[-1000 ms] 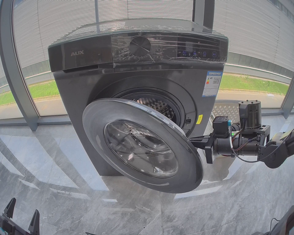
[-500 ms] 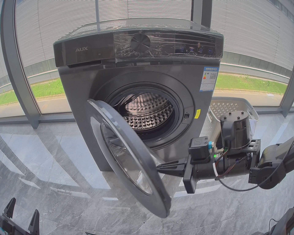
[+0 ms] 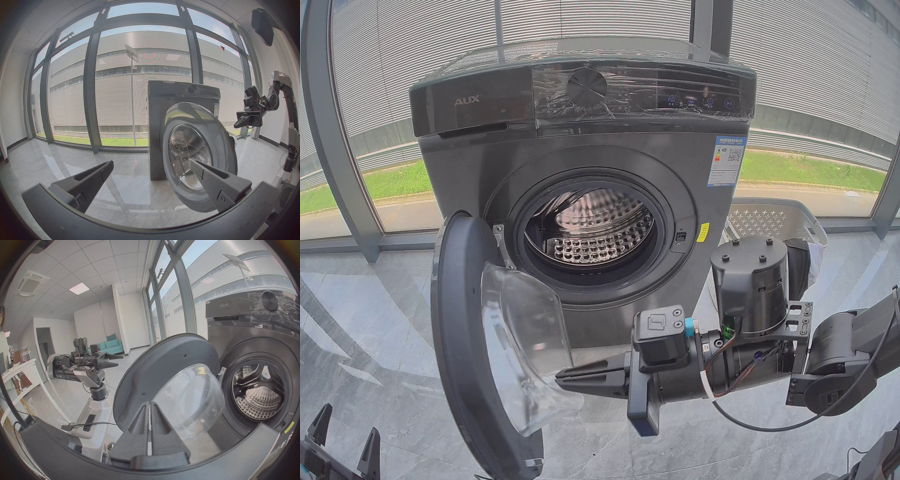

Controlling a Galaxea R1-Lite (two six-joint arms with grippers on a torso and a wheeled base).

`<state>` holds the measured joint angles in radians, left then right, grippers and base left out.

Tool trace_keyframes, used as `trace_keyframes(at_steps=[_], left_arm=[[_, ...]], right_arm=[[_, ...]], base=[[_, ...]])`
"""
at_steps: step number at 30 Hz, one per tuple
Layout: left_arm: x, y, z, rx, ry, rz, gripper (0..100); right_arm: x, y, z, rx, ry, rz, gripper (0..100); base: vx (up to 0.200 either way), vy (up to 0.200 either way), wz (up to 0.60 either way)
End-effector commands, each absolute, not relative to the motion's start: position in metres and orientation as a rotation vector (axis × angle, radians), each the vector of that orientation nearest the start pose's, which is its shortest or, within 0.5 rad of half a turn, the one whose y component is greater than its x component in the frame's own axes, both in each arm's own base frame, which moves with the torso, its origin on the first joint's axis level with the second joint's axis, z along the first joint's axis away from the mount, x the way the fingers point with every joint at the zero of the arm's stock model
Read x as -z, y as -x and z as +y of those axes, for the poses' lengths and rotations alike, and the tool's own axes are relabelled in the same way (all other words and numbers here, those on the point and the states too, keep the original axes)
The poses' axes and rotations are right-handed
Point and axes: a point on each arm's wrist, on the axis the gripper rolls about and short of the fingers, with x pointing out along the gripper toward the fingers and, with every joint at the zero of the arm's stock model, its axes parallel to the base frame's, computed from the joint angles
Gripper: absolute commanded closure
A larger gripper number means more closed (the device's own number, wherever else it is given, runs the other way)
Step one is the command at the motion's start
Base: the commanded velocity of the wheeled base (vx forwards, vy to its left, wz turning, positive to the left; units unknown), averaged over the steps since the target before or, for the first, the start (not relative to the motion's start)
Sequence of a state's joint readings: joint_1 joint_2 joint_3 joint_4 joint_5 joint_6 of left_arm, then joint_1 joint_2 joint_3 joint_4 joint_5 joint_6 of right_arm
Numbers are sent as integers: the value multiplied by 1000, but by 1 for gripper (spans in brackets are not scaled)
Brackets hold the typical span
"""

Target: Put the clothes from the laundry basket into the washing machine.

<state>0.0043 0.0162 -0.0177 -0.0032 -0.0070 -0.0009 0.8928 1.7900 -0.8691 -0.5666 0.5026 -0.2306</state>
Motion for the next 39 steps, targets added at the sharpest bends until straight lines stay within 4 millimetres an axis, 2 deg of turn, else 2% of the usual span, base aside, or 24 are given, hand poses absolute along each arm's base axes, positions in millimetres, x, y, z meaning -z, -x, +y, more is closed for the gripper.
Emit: trace_keyframes(at_steps=[1,15,20,26,28,29,31,33,35,36,37,39], left_arm=[[-76,23,0,2,0,-5,0],[-76,23,0,3,0,-3,0],[-76,23,0,3,2,-3,0],[-76,23,0,3,0,-5,0],[-76,23,0,2,0,-5,0],[-76,23,0,2,0,-5,0],[-76,23,0,2,0,-5,0],[-76,23,0,2,0,-5,0],[-76,23,0,2,0,-3,0],[-76,23,0,2,0,-3,0],[-76,23,0,0,0,-5,0],[-76,23,0,2,0,-5,0]], right_arm=[[-174,-195,250,-1394,257,188,100],[-173,-201,239,-1350,257,199,100],[-183,-208,227,-1303,246,167,100],[-221,-220,181,-1126,226,41,100],[-248,-219,143,-973,218,-45,100],[-251,-219,138,-953,218,-55,100],[-273,-213,95,-795,224,-133,100],[-289,-192,60,-663,234,-200,100],[-291,-166,33,-548,248,-233,100],[-291,-162,30,-533,249,-238,100],[-286,-139,17,-459,258,-252,100],[-273,-109,8,-391,260,-263,100]], base=[[0,0,0],[-200,0,0],[-120,0,0],[0,0,0],[0,0,0],[0,0,0],[0,0,0],[0,0,0],[0,0,0],[0,0,0],[0,0,0],[0,0,0]])
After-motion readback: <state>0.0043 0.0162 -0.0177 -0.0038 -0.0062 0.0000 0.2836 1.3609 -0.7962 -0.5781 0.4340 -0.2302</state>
